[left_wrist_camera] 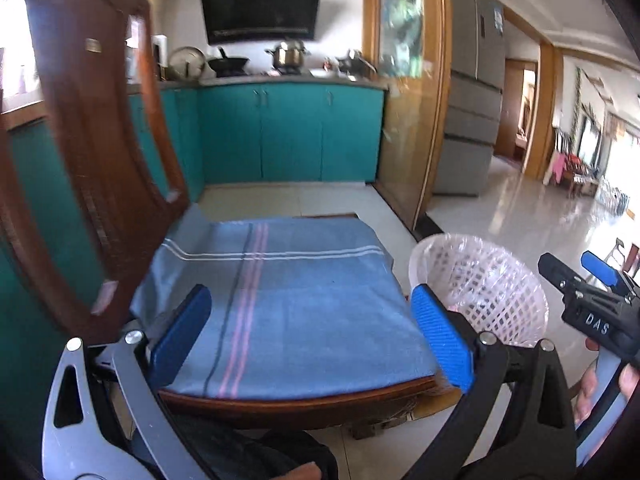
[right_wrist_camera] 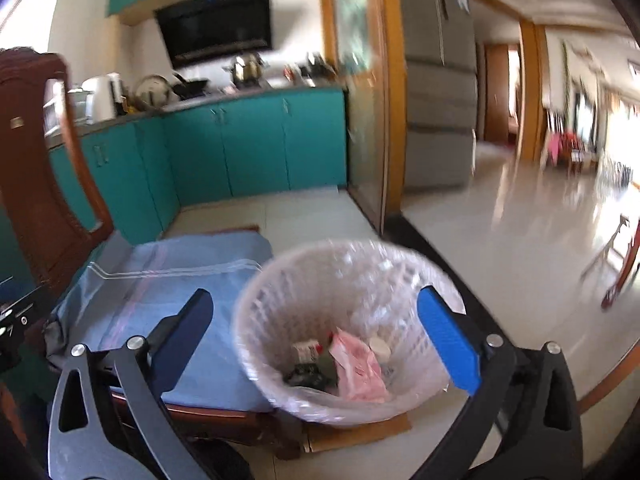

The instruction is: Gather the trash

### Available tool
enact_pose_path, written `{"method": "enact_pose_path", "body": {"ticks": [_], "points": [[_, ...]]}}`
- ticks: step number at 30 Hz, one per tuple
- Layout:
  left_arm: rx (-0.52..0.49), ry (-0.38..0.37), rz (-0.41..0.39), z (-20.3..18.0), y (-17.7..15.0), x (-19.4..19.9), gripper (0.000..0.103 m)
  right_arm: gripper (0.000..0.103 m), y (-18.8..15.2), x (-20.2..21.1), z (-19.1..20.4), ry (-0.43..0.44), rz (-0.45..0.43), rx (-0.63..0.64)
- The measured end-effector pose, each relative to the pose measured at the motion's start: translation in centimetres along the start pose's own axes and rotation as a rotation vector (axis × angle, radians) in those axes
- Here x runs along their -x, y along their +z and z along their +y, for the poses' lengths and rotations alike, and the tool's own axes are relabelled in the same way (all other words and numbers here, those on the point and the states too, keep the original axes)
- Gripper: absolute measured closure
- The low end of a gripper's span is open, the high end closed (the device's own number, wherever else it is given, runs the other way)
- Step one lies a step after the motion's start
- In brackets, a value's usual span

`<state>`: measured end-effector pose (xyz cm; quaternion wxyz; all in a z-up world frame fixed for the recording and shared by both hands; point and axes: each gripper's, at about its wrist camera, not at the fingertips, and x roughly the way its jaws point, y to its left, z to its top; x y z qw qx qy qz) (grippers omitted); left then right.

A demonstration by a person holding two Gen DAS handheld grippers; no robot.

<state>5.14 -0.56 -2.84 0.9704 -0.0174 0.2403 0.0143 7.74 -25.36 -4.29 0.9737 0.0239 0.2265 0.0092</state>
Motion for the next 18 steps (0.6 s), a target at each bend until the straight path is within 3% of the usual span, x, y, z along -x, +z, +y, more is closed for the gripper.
{"method": "enact_pose_path", "body": {"ticks": [3,10,18], "points": [[0.005,0.027,-0.068,0.8,-0.5,2.5,0.003,0.003,-0.2,2.8,1.8,0.042,-0.062,0.013],[-0.009,0.011,-0.141,1.4,-1.8,6.0,0.003,0.003,-2.5,6.6,4.5,0.079,-0.121,-0.012],[-0.024,-0.023,-0.150,1.5,-2.0,7.5,0.003,0.003,-2.6,9.1,5.1,0.020,-0.195,0.005]]}}
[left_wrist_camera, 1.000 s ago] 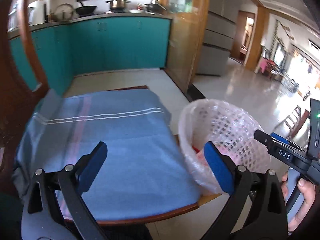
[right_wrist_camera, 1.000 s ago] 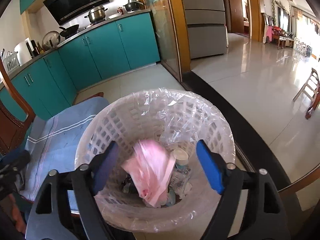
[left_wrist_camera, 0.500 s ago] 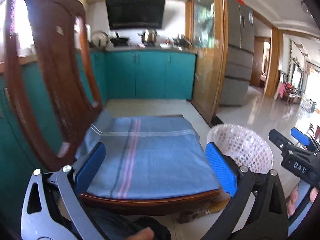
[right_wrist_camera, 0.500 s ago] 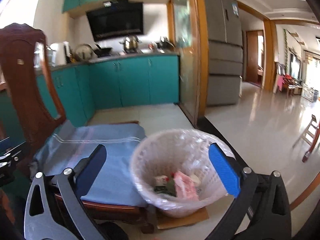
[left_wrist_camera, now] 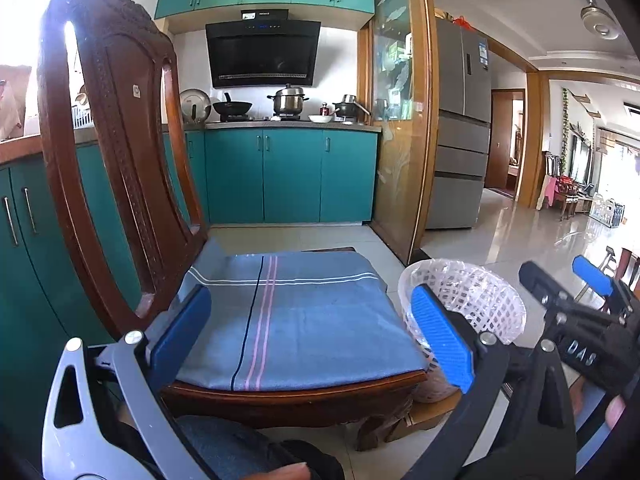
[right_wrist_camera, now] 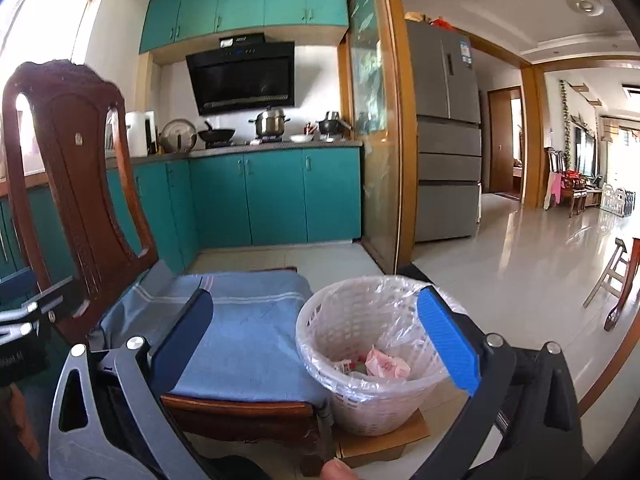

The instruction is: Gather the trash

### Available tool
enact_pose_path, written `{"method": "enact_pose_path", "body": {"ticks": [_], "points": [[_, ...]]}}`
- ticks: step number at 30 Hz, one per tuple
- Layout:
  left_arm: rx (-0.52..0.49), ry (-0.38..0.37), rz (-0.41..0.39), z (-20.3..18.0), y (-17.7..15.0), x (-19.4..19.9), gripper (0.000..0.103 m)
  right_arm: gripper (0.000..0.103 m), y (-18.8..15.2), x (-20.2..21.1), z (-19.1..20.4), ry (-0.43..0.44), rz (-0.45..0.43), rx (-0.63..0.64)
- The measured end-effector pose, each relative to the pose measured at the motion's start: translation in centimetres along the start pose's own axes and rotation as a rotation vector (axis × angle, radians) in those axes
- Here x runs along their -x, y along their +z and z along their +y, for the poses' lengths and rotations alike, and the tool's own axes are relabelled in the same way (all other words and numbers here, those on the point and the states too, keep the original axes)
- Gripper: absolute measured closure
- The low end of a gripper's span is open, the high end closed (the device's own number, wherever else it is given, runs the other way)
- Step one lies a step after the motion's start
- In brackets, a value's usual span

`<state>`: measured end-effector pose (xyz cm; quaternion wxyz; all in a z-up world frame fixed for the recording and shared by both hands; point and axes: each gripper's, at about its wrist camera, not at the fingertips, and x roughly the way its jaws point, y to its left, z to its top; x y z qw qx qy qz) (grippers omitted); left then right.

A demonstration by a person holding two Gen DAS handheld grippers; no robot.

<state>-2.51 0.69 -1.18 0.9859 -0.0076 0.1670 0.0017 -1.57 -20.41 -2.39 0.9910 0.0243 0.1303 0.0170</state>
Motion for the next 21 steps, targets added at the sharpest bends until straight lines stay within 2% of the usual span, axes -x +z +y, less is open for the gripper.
{"method": "enact_pose_path", "body": {"ticks": [21], "points": [[0.004,-0.019,0.015,0.0,-0.5,-0.5,0.003,0.003,-0.1,1.2,-0.1,-0.024,-0.031,-0.007]]}}
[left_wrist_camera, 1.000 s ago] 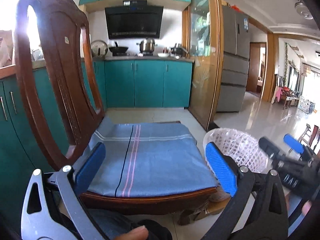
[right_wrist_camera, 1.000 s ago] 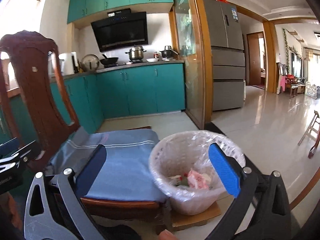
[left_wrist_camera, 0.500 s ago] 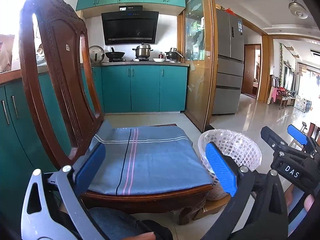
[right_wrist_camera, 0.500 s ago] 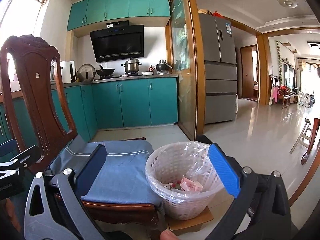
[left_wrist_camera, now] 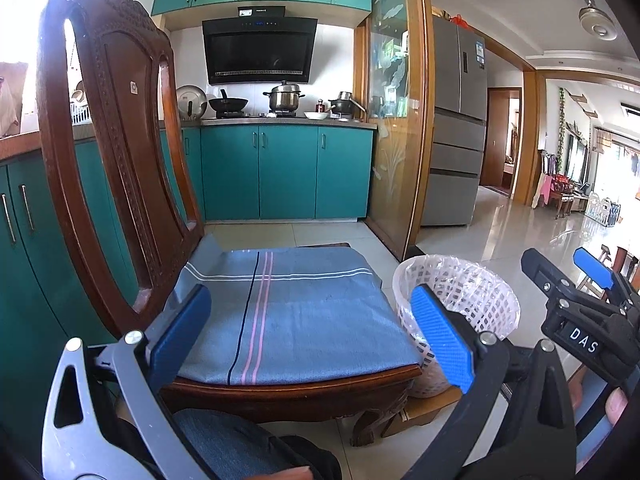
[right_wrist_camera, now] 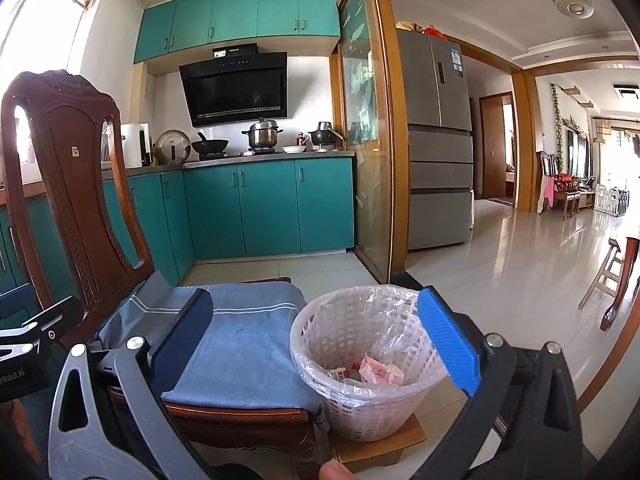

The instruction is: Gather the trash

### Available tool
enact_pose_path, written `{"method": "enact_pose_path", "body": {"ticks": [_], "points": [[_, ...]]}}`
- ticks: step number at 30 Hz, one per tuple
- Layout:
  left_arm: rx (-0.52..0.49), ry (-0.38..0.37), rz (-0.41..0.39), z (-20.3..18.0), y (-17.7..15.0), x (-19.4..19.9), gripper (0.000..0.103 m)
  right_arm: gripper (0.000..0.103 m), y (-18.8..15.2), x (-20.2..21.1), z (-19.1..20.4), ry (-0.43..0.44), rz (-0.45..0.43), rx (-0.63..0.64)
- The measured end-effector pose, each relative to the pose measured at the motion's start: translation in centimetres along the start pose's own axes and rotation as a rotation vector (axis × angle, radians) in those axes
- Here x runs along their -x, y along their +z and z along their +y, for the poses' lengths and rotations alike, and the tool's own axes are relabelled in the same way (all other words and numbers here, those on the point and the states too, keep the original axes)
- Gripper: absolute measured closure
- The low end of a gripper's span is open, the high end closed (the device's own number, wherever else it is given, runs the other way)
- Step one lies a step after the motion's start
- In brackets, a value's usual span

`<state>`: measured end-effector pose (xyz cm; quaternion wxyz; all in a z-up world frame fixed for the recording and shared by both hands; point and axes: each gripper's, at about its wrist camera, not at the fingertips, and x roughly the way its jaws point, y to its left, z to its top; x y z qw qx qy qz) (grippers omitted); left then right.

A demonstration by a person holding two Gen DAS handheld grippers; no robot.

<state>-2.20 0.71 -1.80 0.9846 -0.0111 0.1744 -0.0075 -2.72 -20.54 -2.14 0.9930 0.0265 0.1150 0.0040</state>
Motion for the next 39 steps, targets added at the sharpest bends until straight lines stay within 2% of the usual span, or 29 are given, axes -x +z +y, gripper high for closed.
{"method": "enact_pose_path", "body": {"ticks": [8,21,39], "points": [[0.008,-0.028,0.018,-0.2,0.1,-0.2,0.003,0.003,0.1,-0.2,-0.5,-0.005,0.004,-0.009],[0.004,-0.019,0.037,-0.5,0.0,-0.8,0.003,0.003,-0.1,-0.5,-0.6,-0.004,0.014,-0.016],[0.003,-0.010,0.070,-0.7,-0.5,-1.8,0.003,0.003,-0.8,-2.4,-0.7,-0.008,0.069,-0.014]]}}
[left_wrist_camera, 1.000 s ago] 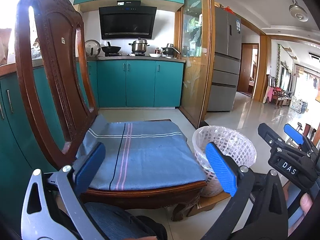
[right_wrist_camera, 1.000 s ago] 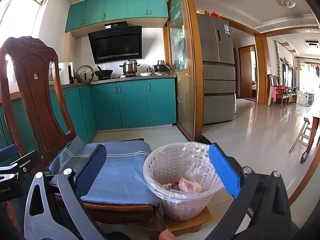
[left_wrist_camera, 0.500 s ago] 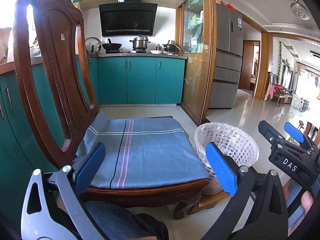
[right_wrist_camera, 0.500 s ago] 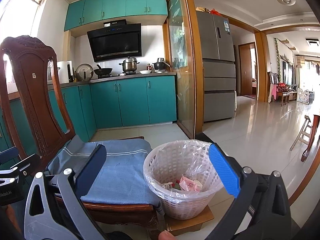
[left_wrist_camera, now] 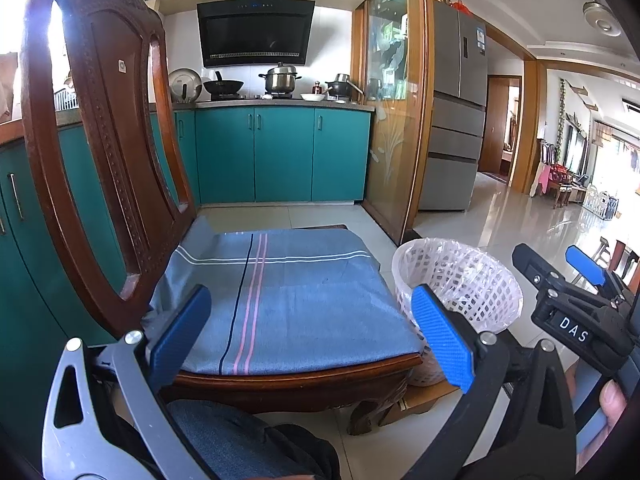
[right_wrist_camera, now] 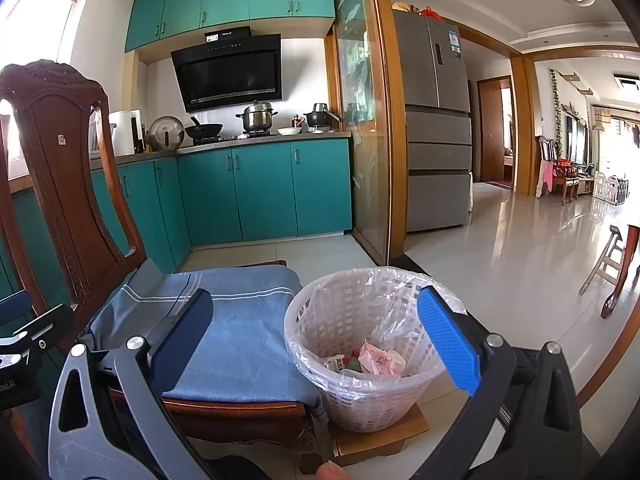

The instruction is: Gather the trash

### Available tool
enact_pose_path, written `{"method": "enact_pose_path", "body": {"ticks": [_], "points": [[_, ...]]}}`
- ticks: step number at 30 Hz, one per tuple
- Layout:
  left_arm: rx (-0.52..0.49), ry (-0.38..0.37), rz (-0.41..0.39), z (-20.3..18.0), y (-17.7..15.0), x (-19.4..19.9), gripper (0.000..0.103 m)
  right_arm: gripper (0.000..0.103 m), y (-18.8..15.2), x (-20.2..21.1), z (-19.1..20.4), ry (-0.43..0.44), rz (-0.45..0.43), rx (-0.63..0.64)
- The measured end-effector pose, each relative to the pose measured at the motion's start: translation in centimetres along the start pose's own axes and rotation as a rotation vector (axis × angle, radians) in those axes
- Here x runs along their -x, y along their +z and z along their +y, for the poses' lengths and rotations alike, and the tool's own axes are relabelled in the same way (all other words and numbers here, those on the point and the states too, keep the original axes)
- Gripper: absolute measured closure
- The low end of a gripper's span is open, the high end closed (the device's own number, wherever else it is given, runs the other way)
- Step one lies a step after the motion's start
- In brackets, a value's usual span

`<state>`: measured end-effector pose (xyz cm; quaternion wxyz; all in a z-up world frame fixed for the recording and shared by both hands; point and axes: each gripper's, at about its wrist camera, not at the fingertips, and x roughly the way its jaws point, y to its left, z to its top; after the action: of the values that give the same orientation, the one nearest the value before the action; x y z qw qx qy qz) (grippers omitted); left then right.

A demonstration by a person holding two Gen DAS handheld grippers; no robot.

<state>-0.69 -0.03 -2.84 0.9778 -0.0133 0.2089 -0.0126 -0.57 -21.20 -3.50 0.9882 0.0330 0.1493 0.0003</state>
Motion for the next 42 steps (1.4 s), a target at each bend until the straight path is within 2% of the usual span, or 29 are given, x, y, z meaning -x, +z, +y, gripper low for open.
{"method": "enact_pose_path", "body": {"ticks": [18,42], "points": [[0.014,0.014,0.032,0.3,-0.3,-1.1,0.003,0.003,-0.6,-1.8,0.2,0.015,0.042,-0.001],[0.033,0.016,0.049,0.6,-0.8,-1.6,0.003,0.003,-1.3,-2.2,0.0,0.019,0.069,-0.003]]}}
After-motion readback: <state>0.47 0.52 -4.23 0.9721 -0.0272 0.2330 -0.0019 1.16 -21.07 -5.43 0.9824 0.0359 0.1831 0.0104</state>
